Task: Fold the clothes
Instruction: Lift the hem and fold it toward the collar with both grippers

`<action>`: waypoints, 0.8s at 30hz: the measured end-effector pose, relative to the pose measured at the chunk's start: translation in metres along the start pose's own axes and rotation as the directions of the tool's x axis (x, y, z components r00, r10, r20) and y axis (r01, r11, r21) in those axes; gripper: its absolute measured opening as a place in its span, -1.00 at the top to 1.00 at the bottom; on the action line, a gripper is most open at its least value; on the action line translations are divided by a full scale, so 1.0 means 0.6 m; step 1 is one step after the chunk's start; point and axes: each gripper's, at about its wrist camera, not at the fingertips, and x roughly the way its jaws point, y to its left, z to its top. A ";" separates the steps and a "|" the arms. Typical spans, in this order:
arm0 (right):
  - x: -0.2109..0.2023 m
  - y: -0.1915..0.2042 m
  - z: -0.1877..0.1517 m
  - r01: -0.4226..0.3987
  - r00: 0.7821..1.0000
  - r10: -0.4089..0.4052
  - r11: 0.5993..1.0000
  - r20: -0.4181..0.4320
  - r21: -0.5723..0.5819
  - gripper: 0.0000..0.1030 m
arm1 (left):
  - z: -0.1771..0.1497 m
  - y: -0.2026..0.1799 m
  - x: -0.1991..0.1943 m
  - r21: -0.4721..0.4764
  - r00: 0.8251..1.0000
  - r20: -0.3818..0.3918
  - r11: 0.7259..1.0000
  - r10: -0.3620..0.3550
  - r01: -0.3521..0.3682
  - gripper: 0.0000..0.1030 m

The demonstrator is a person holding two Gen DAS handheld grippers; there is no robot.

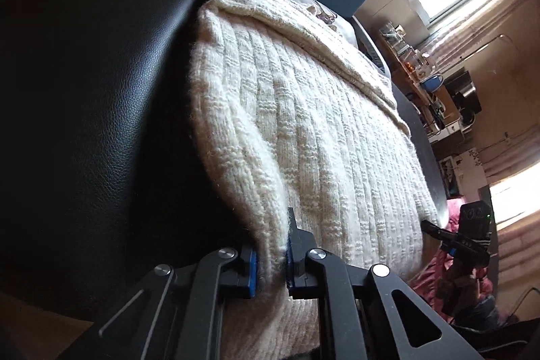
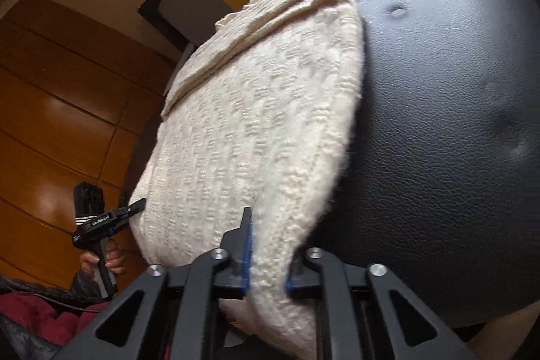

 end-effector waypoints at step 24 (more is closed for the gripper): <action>-0.013 0.020 -0.036 -0.151 0.988 0.149 0.988 -0.048 -0.040 0.70 | -0.034 0.068 -0.079 -0.039 0.984 0.049 0.984 -0.174 0.176 0.81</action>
